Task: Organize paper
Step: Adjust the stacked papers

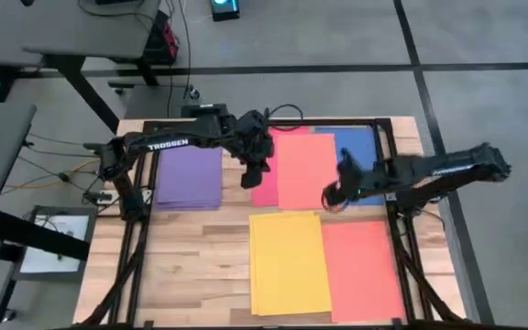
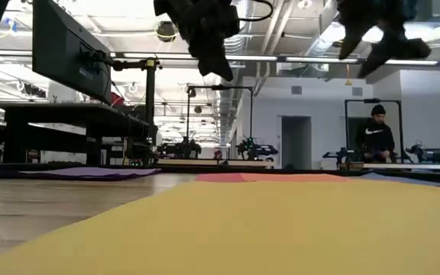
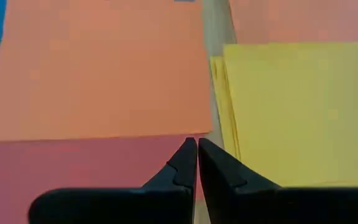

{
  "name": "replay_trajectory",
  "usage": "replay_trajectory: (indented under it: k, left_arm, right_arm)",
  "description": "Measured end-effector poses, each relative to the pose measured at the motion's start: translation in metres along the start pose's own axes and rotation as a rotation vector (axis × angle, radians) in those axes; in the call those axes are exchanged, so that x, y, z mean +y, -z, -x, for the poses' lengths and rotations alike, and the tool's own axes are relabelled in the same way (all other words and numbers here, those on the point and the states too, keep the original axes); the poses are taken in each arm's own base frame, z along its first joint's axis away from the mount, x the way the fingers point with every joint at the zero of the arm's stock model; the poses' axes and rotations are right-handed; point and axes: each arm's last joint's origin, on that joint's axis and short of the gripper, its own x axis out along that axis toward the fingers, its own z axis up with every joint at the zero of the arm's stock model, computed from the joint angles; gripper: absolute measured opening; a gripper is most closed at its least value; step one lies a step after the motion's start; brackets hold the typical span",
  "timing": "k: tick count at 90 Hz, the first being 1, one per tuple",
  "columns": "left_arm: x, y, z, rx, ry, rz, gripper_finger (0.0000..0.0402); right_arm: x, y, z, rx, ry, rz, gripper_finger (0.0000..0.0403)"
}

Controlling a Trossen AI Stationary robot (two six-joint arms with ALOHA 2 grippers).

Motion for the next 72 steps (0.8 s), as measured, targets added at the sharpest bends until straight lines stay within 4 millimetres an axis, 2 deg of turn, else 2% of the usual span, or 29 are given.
replay_trajectory:
  k: [11, 25, 30, 39, 48, 58, 72]
  left_arm:
    - [-0.008, 0.012, -0.001, 0.135, 0.001, 0.116, 0.0000]
    - [-0.041, 0.040, -0.012, 0.358, 0.034, 0.189, 0.0000]
    - [-0.057, 0.056, -0.019, 0.409, 0.052, 0.199, 0.0000]
    - [-0.082, 0.091, -0.033, 0.450, 0.067, 0.218, 0.0000]
    - [-0.097, 0.120, -0.051, 0.400, 0.080, 0.241, 0.0000]
    - [-0.109, 0.139, -0.071, 0.299, 0.111, 0.242, 0.0000]
    - [-0.120, 0.159, -0.090, 0.315, 0.138, 0.235, 0.0000]
  right_arm:
    - [-0.014, 0.018, -0.031, 0.104, 0.043, 0.013, 0.0167]
    - [-0.028, 0.033, -0.063, 0.161, -0.064, -0.027, 0.0042]
    - [-0.034, 0.038, -0.070, 0.163, -0.067, -0.052, 0.0015]
    - [-0.049, 0.046, -0.082, 0.180, -0.010, -0.096, 0.0010]
    - [-0.057, 0.050, -0.089, 0.183, 0.003, -0.106, 0.0002]
    - [-0.061, 0.055, -0.102, 0.185, 0.020, -0.140, 0.0001]
    - [-0.056, 0.061, -0.123, 0.190, 0.021, -0.160, 0.0000]
